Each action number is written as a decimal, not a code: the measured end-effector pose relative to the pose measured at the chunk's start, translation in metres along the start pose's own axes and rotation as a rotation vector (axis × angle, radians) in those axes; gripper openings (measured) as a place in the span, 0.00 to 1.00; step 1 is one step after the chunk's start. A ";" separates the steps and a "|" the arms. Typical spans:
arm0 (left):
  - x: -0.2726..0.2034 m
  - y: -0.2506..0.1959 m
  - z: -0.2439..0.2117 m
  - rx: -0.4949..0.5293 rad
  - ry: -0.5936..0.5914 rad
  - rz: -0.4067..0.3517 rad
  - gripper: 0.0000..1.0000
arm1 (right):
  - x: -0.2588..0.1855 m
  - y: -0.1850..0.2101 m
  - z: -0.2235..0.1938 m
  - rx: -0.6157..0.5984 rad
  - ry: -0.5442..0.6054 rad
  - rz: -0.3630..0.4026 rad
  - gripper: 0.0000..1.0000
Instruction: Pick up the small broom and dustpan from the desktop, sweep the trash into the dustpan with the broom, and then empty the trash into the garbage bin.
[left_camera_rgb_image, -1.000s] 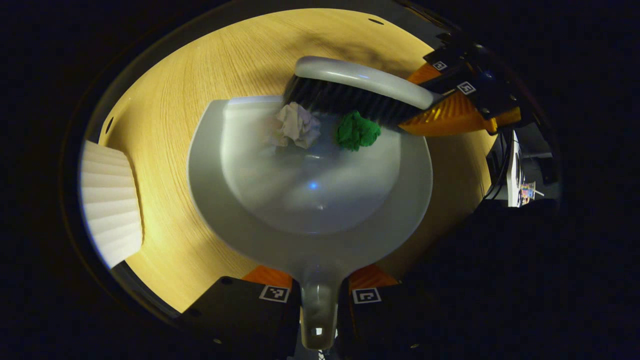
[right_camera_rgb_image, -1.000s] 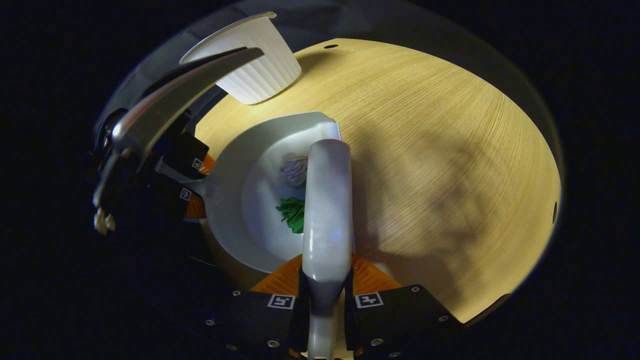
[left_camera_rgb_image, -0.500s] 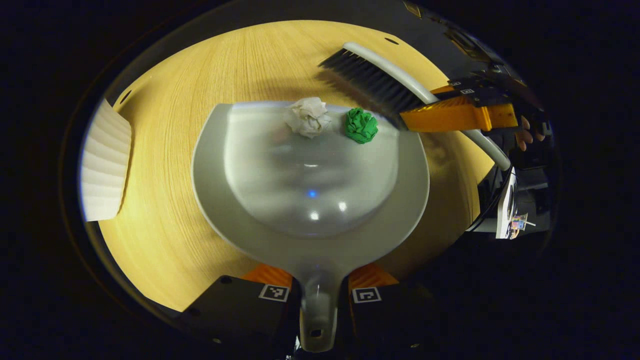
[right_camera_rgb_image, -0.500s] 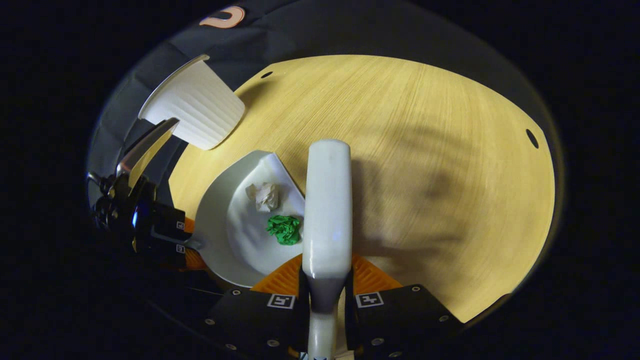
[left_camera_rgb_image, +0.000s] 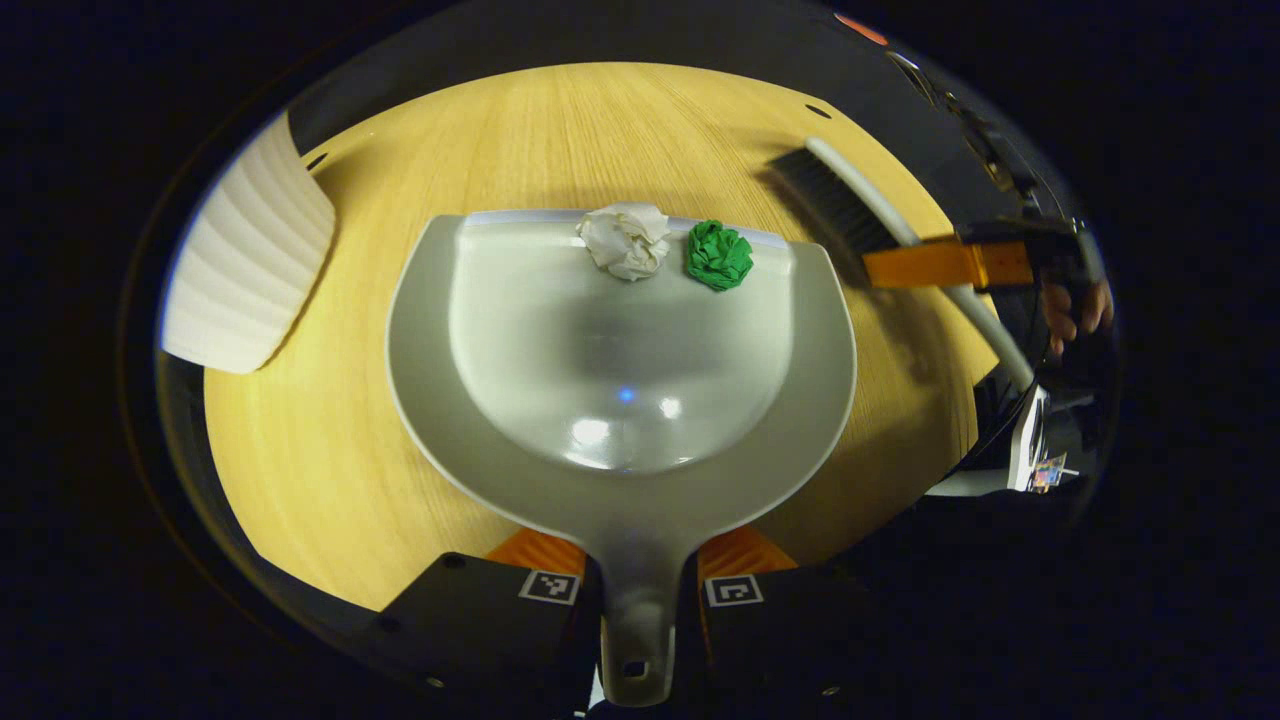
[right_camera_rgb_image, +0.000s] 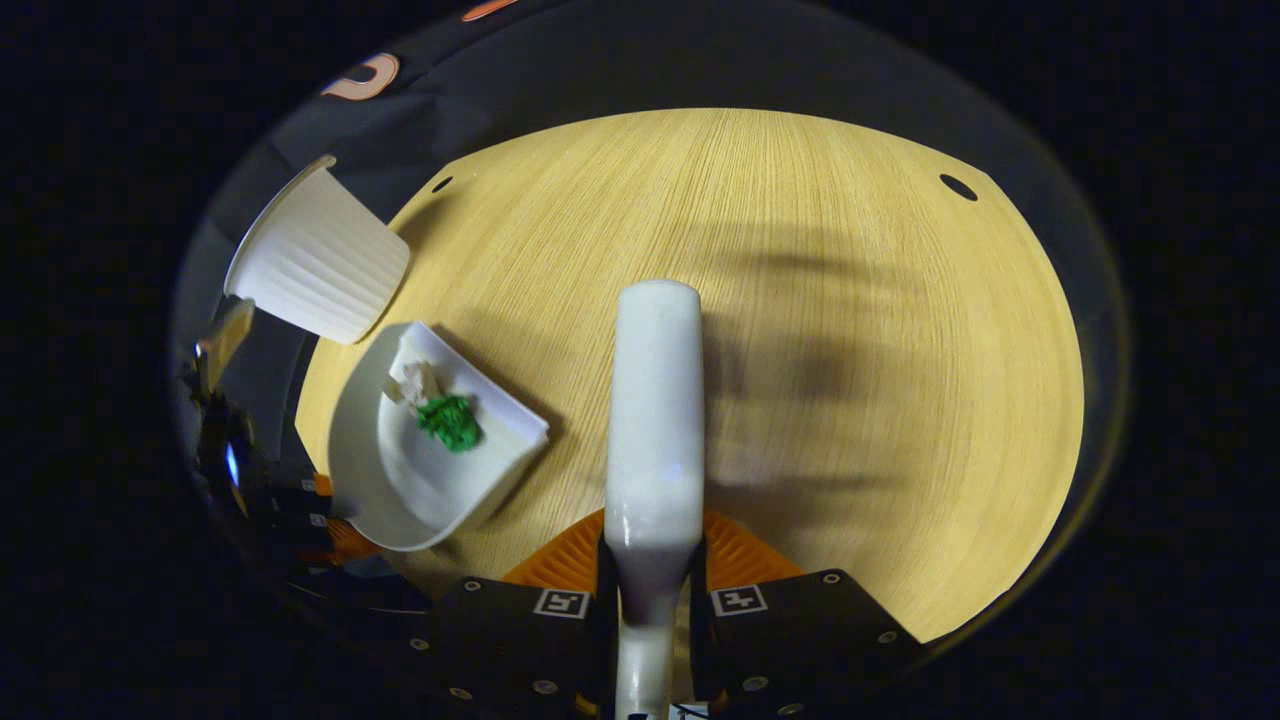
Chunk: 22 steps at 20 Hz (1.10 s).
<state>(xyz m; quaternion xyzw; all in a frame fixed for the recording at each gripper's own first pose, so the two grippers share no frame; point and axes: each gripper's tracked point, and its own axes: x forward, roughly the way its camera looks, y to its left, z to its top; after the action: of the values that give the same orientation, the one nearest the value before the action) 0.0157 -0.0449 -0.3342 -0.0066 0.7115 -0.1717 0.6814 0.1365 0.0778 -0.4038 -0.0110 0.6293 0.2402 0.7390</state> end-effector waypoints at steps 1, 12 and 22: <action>-0.005 -0.003 0.000 -0.014 -0.012 0.001 0.31 | 0.009 0.002 -0.012 -0.001 0.015 -0.003 0.29; -0.044 -0.025 0.002 -0.132 -0.088 0.066 0.31 | 0.017 -0.006 -0.019 0.138 0.023 -0.190 0.34; -0.151 0.002 0.049 -0.103 -0.226 0.050 0.31 | 0.005 -0.001 -0.013 0.111 -0.045 -0.200 0.92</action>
<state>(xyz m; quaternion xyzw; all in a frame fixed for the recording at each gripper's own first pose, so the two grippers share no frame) 0.0744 -0.0174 -0.1889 -0.0431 0.6379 -0.1162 0.7601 0.1250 0.0747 -0.4118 -0.0274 0.6207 0.1305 0.7726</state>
